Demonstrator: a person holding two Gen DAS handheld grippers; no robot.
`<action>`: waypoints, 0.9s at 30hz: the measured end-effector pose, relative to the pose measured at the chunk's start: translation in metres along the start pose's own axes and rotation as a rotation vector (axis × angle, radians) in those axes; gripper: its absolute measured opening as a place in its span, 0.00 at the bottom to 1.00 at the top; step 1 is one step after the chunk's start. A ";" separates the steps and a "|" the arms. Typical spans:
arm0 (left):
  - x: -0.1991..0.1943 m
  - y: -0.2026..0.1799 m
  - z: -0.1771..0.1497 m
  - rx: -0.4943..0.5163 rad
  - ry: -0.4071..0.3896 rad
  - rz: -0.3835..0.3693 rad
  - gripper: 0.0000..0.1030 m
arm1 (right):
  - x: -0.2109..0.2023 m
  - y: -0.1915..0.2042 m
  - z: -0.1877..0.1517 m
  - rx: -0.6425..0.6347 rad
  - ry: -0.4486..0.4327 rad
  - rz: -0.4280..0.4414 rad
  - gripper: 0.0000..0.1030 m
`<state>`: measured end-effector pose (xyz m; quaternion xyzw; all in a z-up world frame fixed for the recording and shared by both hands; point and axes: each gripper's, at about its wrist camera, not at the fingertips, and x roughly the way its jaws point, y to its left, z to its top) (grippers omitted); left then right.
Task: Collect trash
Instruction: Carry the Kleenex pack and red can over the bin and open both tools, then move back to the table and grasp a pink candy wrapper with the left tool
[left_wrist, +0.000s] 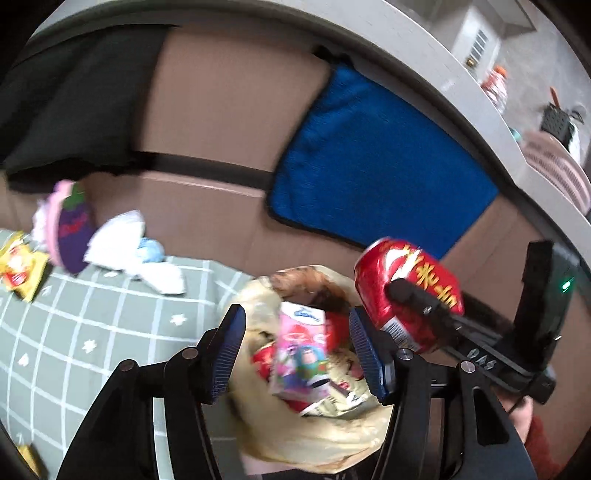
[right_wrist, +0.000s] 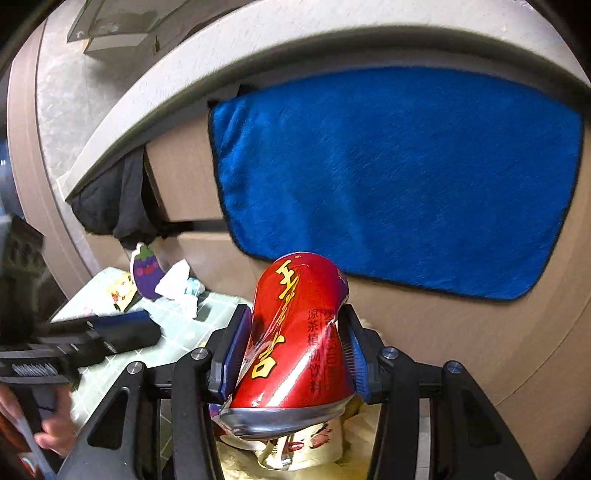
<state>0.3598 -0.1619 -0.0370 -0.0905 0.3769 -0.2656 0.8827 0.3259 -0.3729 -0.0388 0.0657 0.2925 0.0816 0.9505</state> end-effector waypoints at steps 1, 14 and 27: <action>-0.005 0.005 -0.001 -0.014 -0.002 0.007 0.57 | 0.005 0.003 -0.003 -0.006 0.010 0.009 0.46; -0.078 0.037 -0.020 -0.077 -0.065 0.034 0.57 | -0.002 0.031 -0.007 -0.028 0.015 0.002 0.71; -0.214 0.012 -0.038 -0.046 -0.236 -0.058 0.57 | -0.142 0.118 0.024 -0.159 -0.162 -0.041 0.71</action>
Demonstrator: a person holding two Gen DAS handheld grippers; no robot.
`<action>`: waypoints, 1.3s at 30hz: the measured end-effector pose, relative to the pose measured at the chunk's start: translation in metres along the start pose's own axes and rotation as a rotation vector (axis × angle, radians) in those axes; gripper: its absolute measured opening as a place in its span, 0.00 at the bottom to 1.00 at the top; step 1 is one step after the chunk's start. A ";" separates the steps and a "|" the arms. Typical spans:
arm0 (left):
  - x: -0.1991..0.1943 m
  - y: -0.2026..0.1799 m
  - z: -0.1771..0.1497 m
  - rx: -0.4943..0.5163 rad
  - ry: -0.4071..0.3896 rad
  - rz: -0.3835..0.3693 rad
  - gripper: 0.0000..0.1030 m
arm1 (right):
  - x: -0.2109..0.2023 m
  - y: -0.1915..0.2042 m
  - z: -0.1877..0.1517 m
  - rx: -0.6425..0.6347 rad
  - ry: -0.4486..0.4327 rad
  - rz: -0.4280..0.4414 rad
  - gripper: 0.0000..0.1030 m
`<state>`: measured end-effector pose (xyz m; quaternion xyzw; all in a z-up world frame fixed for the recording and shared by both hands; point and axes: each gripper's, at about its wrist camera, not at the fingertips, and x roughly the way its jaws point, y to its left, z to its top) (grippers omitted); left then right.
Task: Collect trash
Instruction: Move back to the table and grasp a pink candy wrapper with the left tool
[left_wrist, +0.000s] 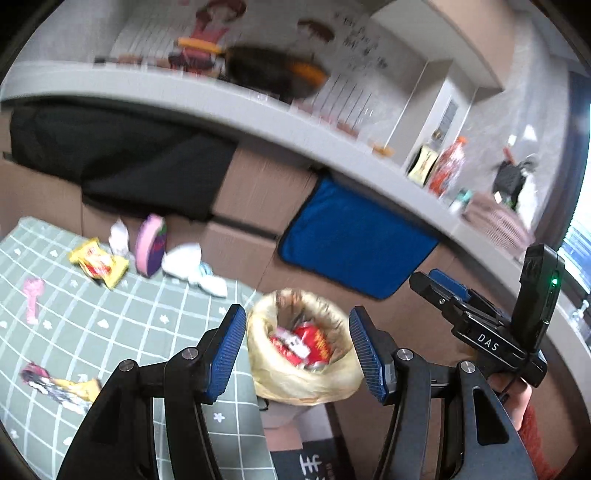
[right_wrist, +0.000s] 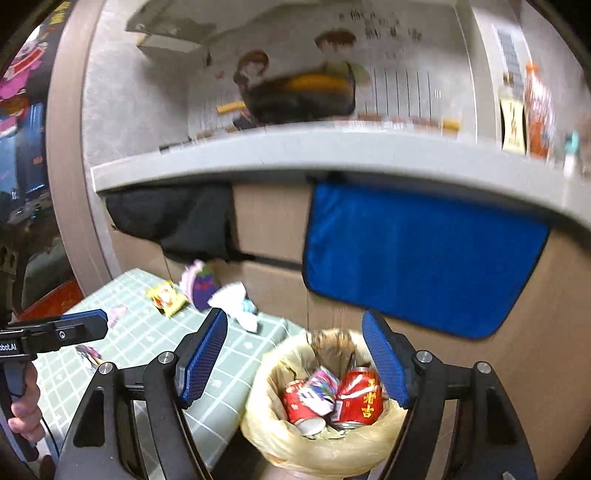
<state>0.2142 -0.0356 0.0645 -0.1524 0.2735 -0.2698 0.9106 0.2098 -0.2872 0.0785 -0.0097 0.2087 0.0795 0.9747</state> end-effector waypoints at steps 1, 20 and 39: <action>-0.015 -0.002 0.003 0.003 -0.028 0.002 0.57 | -0.011 0.008 0.006 -0.007 -0.016 0.000 0.71; -0.222 0.049 0.029 -0.020 -0.404 0.257 0.57 | -0.060 0.156 0.079 -0.121 -0.119 0.201 0.74; -0.090 0.232 -0.048 -0.293 0.065 0.367 0.57 | 0.115 0.223 0.036 -0.174 0.103 0.072 0.74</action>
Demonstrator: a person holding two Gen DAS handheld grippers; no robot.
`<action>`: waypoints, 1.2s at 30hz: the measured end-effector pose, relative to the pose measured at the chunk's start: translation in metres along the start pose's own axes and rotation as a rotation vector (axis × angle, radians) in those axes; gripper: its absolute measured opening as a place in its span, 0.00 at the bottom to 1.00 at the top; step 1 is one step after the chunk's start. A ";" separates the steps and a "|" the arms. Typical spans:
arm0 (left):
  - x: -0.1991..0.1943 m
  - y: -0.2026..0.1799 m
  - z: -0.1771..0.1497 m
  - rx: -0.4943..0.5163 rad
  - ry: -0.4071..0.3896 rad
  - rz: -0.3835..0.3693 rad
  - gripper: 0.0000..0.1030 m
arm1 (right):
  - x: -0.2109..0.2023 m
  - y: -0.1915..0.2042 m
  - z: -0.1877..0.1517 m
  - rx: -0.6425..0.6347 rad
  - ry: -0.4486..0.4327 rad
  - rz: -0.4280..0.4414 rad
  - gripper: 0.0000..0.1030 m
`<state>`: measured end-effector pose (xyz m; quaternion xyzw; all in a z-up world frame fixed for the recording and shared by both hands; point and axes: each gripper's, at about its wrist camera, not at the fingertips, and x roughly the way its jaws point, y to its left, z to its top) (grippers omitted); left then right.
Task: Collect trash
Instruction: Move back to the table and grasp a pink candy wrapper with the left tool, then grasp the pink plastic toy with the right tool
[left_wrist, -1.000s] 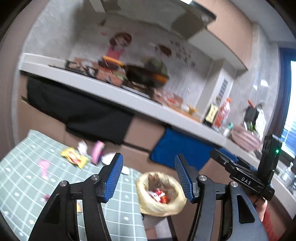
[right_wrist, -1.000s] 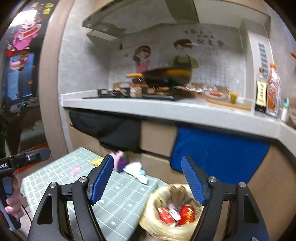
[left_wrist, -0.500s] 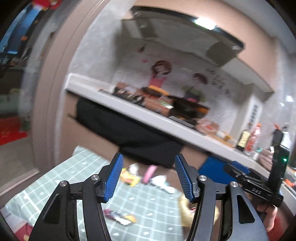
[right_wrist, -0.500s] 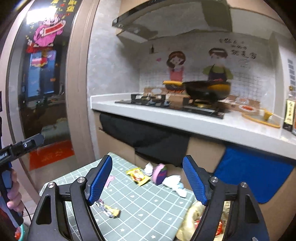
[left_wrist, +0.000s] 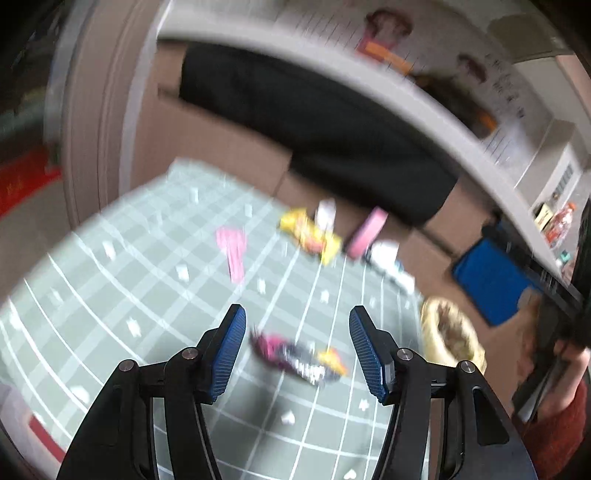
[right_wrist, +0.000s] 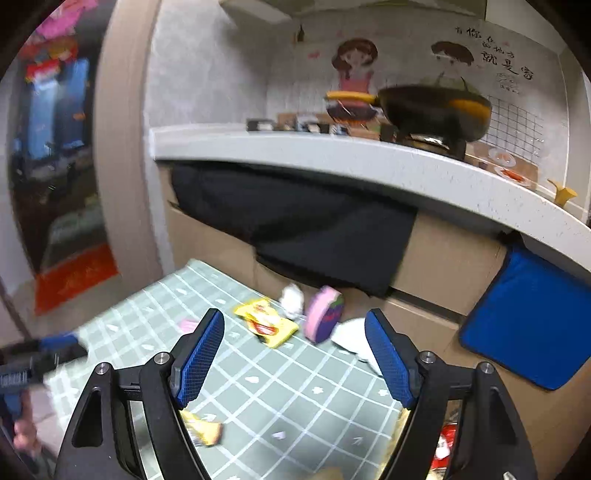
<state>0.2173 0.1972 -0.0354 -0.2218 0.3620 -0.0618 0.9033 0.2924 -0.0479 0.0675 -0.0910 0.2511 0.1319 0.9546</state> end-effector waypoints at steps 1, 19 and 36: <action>0.015 0.004 -0.008 -0.029 0.040 -0.002 0.57 | 0.010 0.001 -0.002 -0.010 0.012 -0.015 0.74; 0.076 0.044 0.004 -0.202 0.083 0.107 0.21 | 0.111 0.013 -0.012 0.046 0.137 0.236 0.67; -0.003 0.108 0.075 -0.033 -0.215 0.352 0.21 | 0.258 0.174 -0.047 0.003 0.325 0.404 0.65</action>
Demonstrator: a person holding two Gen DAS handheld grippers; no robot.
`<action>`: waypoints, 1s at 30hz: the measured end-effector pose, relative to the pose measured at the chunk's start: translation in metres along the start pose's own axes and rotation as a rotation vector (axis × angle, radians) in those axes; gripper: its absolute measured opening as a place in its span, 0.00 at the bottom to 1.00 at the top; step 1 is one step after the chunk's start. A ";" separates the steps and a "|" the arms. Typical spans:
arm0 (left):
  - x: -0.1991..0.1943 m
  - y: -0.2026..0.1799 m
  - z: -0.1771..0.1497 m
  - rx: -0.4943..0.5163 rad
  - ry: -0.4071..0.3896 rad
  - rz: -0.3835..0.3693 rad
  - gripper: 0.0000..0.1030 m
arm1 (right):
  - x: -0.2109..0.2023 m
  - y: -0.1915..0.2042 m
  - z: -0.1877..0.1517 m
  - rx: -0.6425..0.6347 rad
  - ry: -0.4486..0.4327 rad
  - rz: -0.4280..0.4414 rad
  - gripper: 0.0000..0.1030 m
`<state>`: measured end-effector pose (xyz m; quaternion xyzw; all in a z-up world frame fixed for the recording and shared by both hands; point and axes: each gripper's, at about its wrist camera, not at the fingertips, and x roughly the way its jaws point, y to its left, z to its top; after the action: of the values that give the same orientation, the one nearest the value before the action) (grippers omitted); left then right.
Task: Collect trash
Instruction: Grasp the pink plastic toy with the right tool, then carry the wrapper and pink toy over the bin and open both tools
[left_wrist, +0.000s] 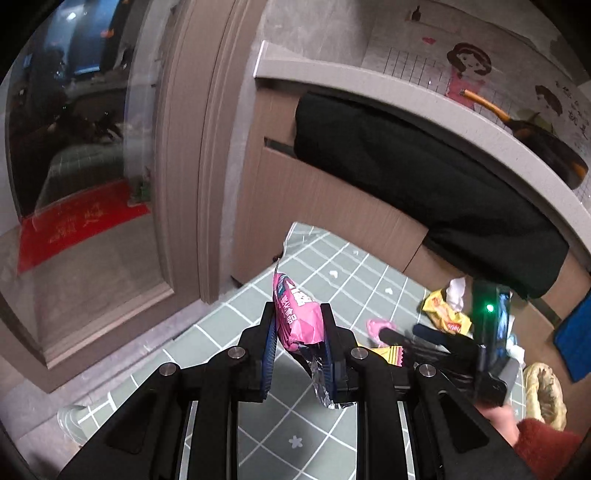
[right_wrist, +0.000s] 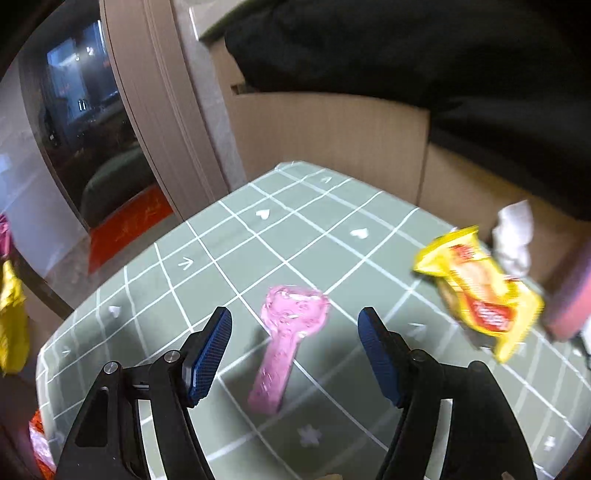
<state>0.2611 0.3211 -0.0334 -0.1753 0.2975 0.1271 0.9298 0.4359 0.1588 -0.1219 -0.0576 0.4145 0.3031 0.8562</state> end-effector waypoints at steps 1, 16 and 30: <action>0.005 0.000 -0.002 -0.003 0.012 -0.001 0.21 | 0.007 0.000 0.001 -0.003 0.010 -0.003 0.63; 0.009 -0.025 -0.005 0.022 0.037 -0.020 0.21 | -0.012 0.006 -0.001 -0.158 0.007 -0.038 0.34; -0.034 -0.130 -0.004 0.177 -0.024 -0.157 0.21 | -0.186 -0.052 -0.013 -0.122 -0.207 -0.085 0.34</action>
<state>0.2769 0.1976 0.0166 -0.1139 0.2818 0.0294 0.9522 0.3688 0.0250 0.0005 -0.0952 0.3018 0.2956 0.9014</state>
